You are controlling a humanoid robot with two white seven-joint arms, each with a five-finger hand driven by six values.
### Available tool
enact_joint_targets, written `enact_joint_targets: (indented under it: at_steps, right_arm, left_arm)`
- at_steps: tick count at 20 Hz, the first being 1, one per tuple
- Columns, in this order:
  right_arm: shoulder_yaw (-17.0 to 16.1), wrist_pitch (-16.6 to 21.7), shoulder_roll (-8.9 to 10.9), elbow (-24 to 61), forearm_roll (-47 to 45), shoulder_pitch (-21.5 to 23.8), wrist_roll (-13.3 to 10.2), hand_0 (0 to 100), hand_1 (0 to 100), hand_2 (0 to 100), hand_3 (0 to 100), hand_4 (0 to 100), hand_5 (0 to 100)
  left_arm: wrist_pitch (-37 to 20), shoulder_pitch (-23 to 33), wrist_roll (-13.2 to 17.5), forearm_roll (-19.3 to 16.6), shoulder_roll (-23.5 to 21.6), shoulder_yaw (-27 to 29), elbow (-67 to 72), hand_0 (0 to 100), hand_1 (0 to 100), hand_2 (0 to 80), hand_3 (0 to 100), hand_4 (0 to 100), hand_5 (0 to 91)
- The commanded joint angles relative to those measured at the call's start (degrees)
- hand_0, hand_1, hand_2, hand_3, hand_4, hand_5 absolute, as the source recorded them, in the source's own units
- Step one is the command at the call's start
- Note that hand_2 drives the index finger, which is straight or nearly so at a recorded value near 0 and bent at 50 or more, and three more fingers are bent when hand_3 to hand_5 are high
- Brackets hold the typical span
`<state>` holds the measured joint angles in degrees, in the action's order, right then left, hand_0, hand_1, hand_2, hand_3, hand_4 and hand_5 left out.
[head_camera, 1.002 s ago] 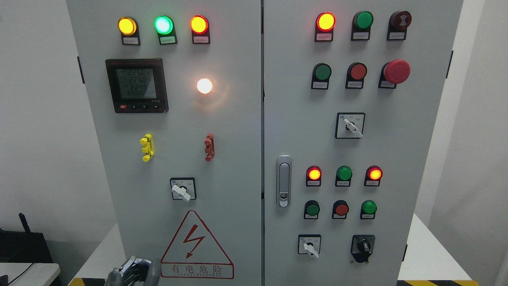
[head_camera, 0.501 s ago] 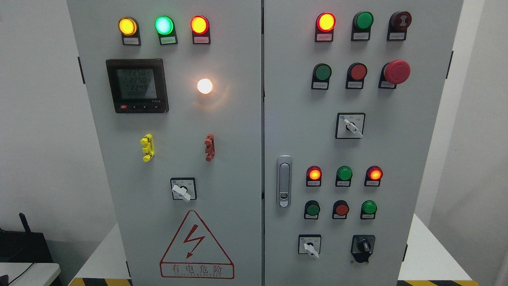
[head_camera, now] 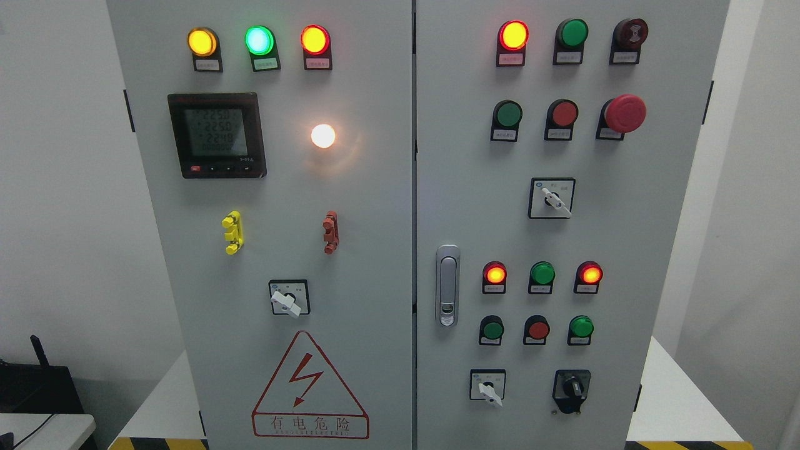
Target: Turn on light switch 1
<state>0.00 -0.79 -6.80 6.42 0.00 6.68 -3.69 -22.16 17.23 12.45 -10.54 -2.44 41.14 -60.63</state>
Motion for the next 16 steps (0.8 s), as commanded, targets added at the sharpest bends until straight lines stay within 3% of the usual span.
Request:
enact_joint_targets:
  at_steps: [1,6,12,16]
  right_arm:
    - [1.0,0.0,0.04,0.0,-1.4,0.0,0.0,12,39,0,0,0,0]
    - [1.0,0.0,-0.05,0.0,-1.4,0.0,0.0,12,39,0,0,0,0]
    - [1.0,0.0,-0.05,0.0,-1.4,0.0,0.0,12,39,0,0,0,0]
    - [1.0,0.0,-0.05,0.0,-1.4,0.0,0.0,12,39,0,0,0,0]
  left_arm:
    - [0.6,1.7,2.6,-0.4,-5.7,4.5,33.1,17,17,0.0,0,7,0.0]
    - [1.3,0.0,2.8,-0.1,-6.6,-6.2,48.0,21,14,0.0,0,2,0.0]
    - [9.1,-1.3,3.0,0.3,-4.9,-23.0,52.2,24,13,0.0,0,0,0.0]
    - [10.1,-3.4,0.4,0.1,-2.2,-31.6,53.0,23,13,0.0,0,0,0.0]
